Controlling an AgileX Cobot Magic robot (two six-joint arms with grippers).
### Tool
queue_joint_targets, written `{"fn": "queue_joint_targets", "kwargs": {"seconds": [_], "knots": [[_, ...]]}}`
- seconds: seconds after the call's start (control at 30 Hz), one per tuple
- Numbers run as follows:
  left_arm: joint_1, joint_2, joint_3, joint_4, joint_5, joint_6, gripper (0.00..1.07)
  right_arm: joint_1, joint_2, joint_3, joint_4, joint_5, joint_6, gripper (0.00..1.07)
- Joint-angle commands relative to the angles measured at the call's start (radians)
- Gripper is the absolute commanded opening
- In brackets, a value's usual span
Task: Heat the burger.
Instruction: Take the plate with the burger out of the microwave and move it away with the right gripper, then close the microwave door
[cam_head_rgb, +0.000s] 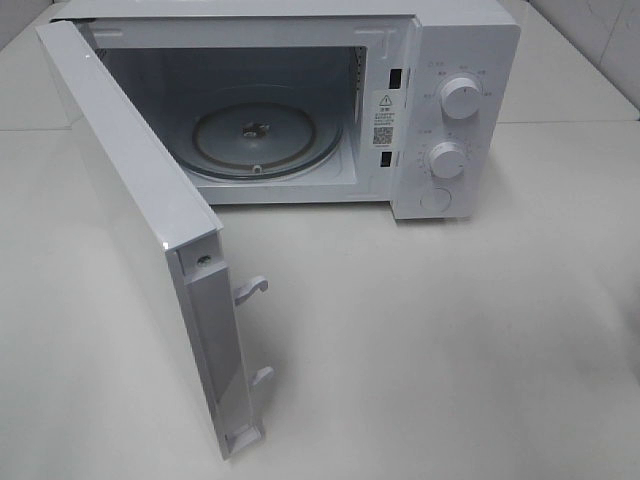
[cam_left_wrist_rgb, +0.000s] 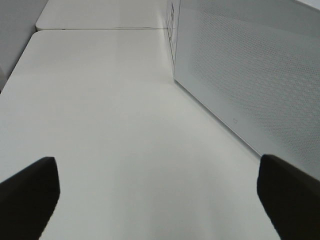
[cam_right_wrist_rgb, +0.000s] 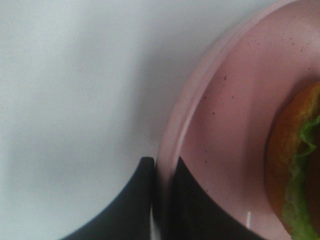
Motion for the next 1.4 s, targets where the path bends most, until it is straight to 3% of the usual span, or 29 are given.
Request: {"fn": "queue_joint_targets", "kwargs": {"seconds": [0.03, 0.27, 0.33, 0.37, 0.4, 0.43, 0.47, 0.5, 0.53, 0.6, 0.67, 0.83, 0.93, 1.07, 1.4], "knots": [[0.002, -0.017, 0.001, -0.003, -0.006, -0.005, 1.05, -0.004, 0.023, -0.024, -0.038, -0.010, 0.019, 0.02], [0.002, -0.017, 0.001, -0.003, -0.006, -0.005, 1.05, -0.004, 0.050, -0.037, -0.012, -0.031, 0.082, 0.11], [0.002, -0.017, 0.001, -0.003, -0.006, -0.005, 1.05, -0.004, 0.049, -0.037, 0.080, -0.046, 0.087, 0.35], [0.002, -0.017, 0.001, -0.003, -0.006, -0.005, 1.05, -0.004, 0.049, -0.037, 0.080, -0.046, 0.087, 0.35], [0.002, -0.017, 0.001, -0.003, -0.006, -0.005, 1.05, -0.004, 0.049, -0.037, 0.126, -0.059, 0.087, 0.42], [0.002, -0.017, 0.001, -0.003, -0.006, -0.005, 1.05, -0.004, 0.049, -0.037, 0.146, -0.060, 0.086, 0.57], [0.002, -0.017, 0.001, -0.003, -0.006, -0.005, 1.05, -0.004, 0.049, -0.037, 0.146, -0.060, 0.086, 0.57], [0.002, -0.017, 0.001, -0.003, -0.006, -0.005, 1.05, -0.004, 0.049, -0.037, 0.179, -0.052, 0.085, 0.74], [0.002, -0.017, 0.001, -0.003, -0.006, -0.005, 1.05, -0.004, 0.049, -0.037, 0.179, -0.052, 0.085, 0.74], [0.002, -0.017, 0.001, -0.003, -0.006, -0.005, 1.05, -0.004, 0.047, -0.040, 0.224, -0.021, 0.074, 0.91], [0.002, -0.017, 0.001, -0.003, -0.006, -0.005, 1.05, -0.004, 0.037, -0.053, 0.260, 0.016, 0.073, 0.96], [0.002, -0.017, 0.001, -0.003, -0.006, -0.005, 1.05, -0.004, 0.006, -0.105, 0.332, 0.126, 0.051, 0.96], [0.002, -0.017, 0.001, -0.003, -0.006, -0.005, 1.05, -0.004, -0.054, -0.157, 0.481, 0.295, -0.020, 0.95], [0.002, -0.017, 0.001, -0.003, -0.006, -0.005, 1.05, -0.004, -0.135, -0.180, 0.543, 0.420, -0.053, 0.94], [0.002, -0.017, 0.001, -0.003, -0.006, -0.005, 1.05, -0.004, -0.620, -0.179, 0.633, 0.612, -0.083, 0.90]]}}
